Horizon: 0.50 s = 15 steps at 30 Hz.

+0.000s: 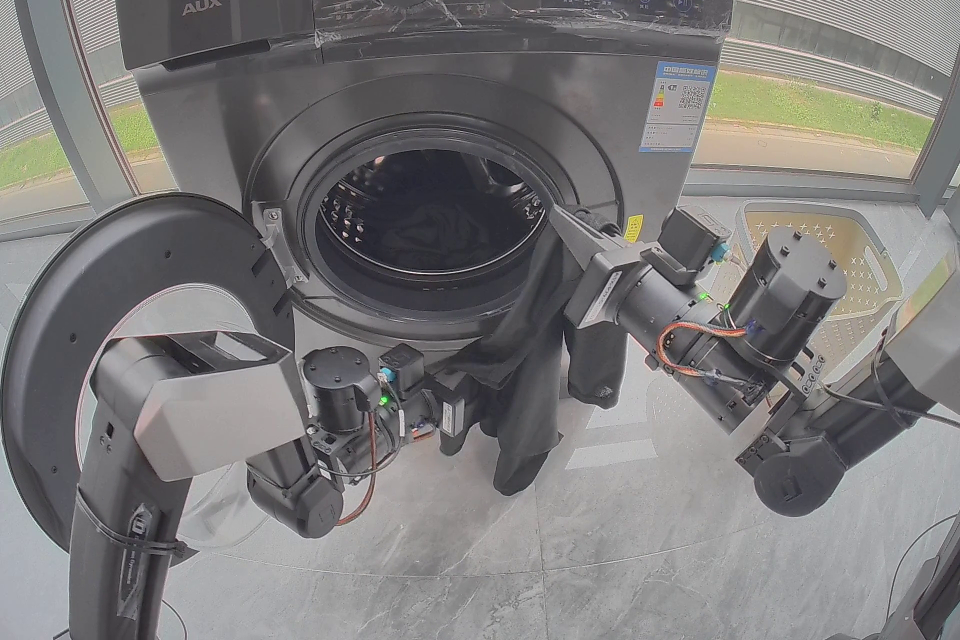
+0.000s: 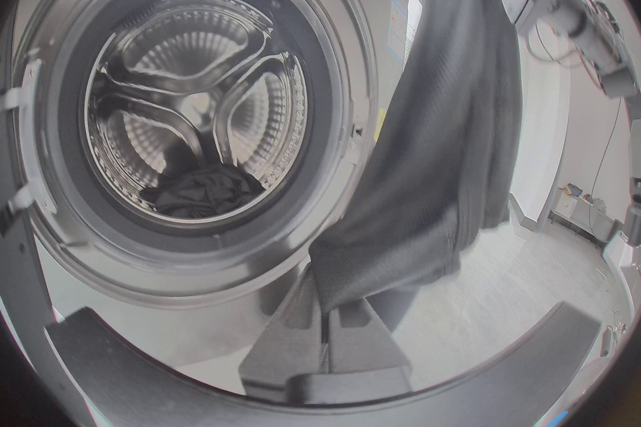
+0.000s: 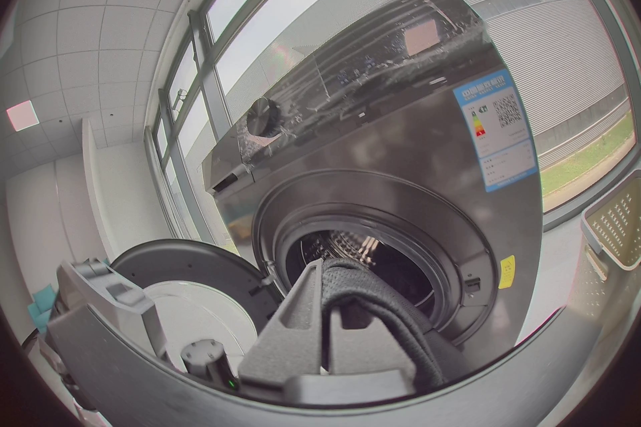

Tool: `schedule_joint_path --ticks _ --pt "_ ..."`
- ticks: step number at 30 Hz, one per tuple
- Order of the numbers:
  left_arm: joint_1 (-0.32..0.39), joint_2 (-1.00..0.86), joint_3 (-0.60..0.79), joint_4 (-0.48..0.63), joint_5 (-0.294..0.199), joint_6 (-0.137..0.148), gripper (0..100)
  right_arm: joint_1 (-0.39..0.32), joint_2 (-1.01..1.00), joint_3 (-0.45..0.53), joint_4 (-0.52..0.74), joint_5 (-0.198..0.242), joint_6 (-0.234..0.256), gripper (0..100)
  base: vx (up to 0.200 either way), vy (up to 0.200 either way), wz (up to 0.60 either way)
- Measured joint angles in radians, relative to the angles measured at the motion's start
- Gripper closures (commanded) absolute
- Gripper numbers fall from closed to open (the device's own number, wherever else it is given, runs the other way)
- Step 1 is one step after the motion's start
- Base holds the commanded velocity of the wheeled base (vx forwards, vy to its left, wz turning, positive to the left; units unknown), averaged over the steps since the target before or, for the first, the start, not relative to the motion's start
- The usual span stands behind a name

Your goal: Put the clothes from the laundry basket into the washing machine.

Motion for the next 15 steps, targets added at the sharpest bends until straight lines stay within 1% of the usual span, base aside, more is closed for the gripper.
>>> schedule_joint_path --ticks 4,10,13,15 --pt "0.022 -0.085 0.061 -0.001 -0.012 0.001 100 -0.021 0.000 0.044 -0.008 0.007 0.000 100 0.000 0.000 0.00" --pt "0.049 -0.262 0.210 -0.002 -0.068 -0.003 100 -0.062 -0.001 0.123 -0.046 0.039 0.011 100 0.000 0.000 0.00" --pt "0.057 -0.369 0.303 -0.002 -0.109 -0.019 100 -0.076 -0.010 0.179 -0.062 0.067 0.024 100 0.000 0.000 0.00" --pt "0.059 -0.441 0.361 -0.002 -0.139 -0.041 100 -0.083 -0.020 0.227 -0.068 0.093 0.034 100 0.000 0.000 0.00"
